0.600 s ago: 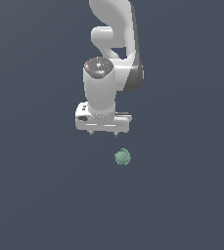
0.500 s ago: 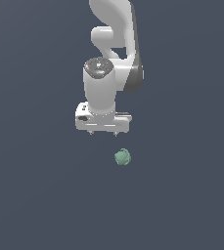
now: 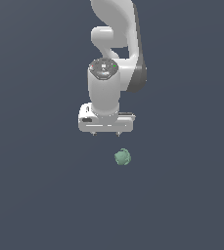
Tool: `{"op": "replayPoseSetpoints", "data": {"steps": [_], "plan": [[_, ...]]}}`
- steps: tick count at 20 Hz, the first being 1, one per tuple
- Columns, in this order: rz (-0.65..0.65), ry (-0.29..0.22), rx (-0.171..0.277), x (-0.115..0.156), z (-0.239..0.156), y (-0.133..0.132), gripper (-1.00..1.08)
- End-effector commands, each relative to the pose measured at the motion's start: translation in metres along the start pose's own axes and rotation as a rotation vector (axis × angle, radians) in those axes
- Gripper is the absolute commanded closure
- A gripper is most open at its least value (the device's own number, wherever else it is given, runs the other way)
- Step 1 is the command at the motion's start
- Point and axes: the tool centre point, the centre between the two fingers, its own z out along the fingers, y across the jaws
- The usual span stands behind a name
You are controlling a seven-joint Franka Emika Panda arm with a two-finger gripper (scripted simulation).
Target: Pick up the object and move it to a goal position.
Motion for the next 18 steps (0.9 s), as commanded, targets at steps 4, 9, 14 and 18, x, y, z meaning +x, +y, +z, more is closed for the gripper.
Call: {"op": "replayPoseSetpoints", "data": {"steps": [4,9,14,18], "plan": [[0.001,0.0,0.0,0.0,0.0,0.0,-0.92],[-0.033,0.001,-0.001,0.004,0.005,-0.005,-0.92],[-0.118,0.005,-0.004,0.013,0.019,-0.018,-0.92],[-0.221,0.01,-0.004,0.024,0.037,-0.035,-0.92]]}}
